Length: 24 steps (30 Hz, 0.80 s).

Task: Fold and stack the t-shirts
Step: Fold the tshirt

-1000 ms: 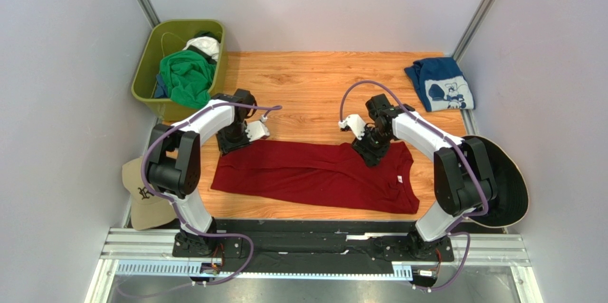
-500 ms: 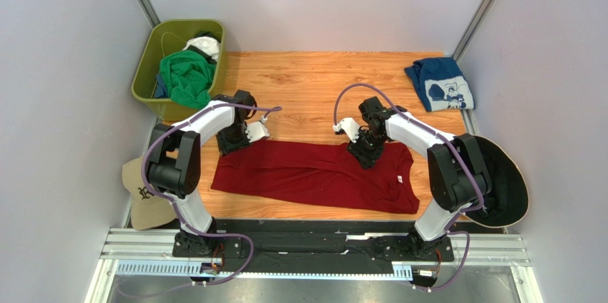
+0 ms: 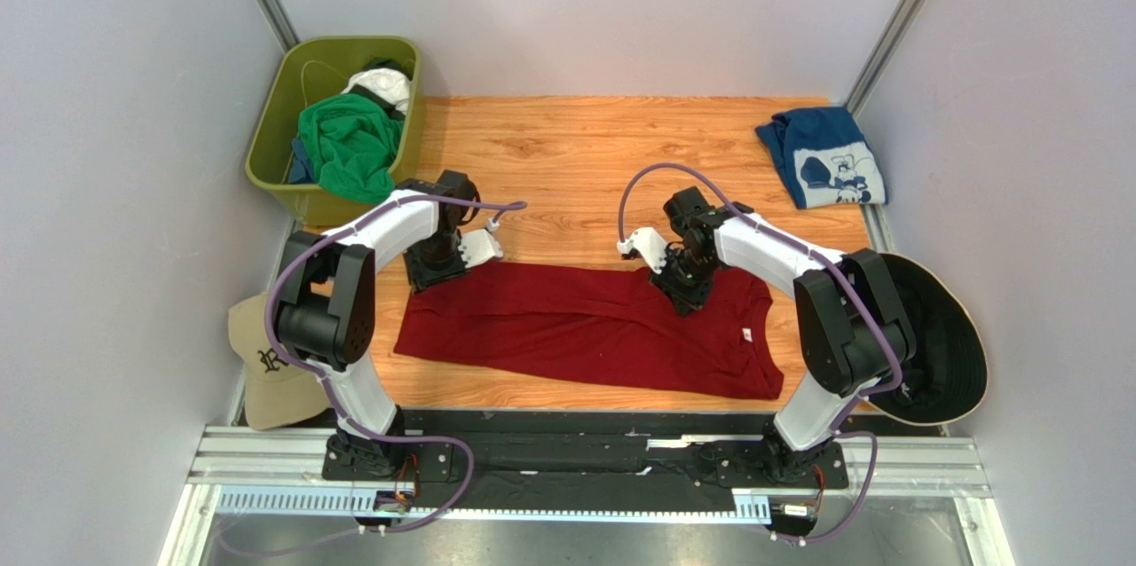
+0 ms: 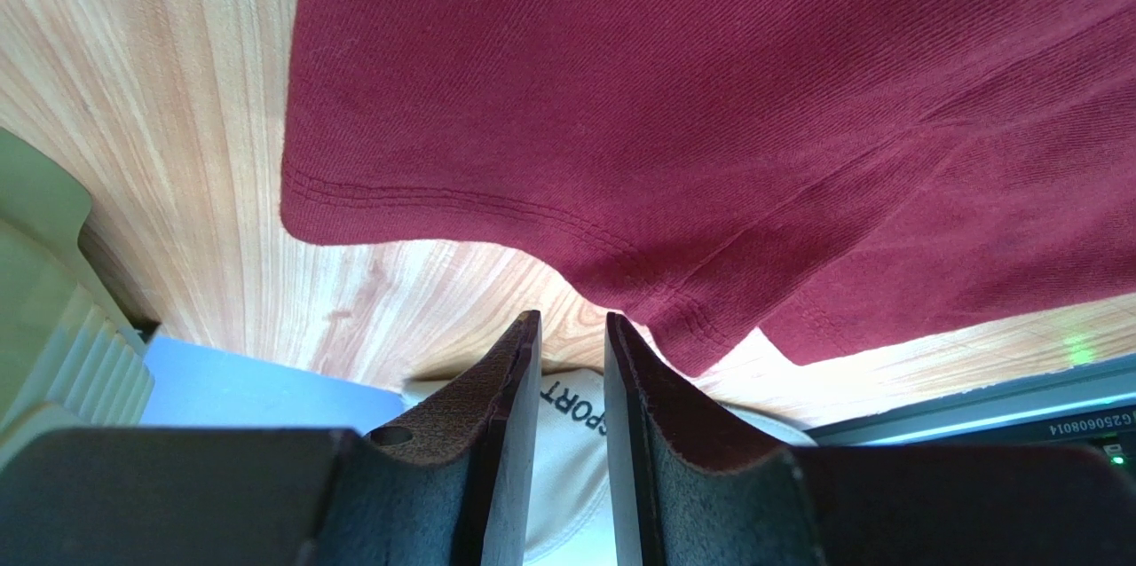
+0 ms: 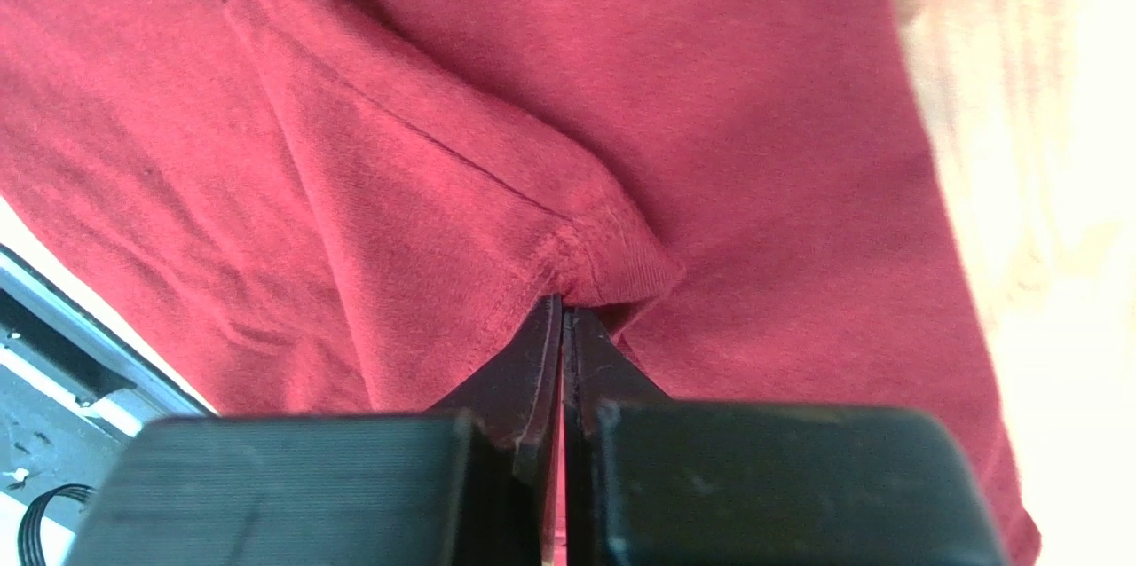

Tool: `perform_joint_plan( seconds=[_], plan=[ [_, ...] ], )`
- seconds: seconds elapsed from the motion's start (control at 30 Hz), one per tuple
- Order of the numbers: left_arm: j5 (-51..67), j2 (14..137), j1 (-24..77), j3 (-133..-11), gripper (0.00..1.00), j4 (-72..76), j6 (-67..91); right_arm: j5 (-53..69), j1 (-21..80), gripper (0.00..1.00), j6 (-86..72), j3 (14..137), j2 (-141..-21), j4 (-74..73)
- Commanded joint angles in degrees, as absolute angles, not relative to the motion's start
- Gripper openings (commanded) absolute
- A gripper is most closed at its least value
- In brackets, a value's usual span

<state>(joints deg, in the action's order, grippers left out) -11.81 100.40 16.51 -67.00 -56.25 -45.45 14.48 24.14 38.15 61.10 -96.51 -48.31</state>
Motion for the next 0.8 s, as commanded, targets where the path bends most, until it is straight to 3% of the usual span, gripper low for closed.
perform_joint_plan(
  seconds=[0.0,0.77],
  plan=[
    [-12.3,100.5,16.8,-66.5,0.33,-55.8,-46.0,14.5,25.4,0.0,36.8,60.6,-94.0,-48.2],
    [-13.8,100.5,16.8,-67.2,0.33,-56.6,-45.5,11.0,44.2,0.0,31.8,57.3,-82.8,-57.4]
  ],
)
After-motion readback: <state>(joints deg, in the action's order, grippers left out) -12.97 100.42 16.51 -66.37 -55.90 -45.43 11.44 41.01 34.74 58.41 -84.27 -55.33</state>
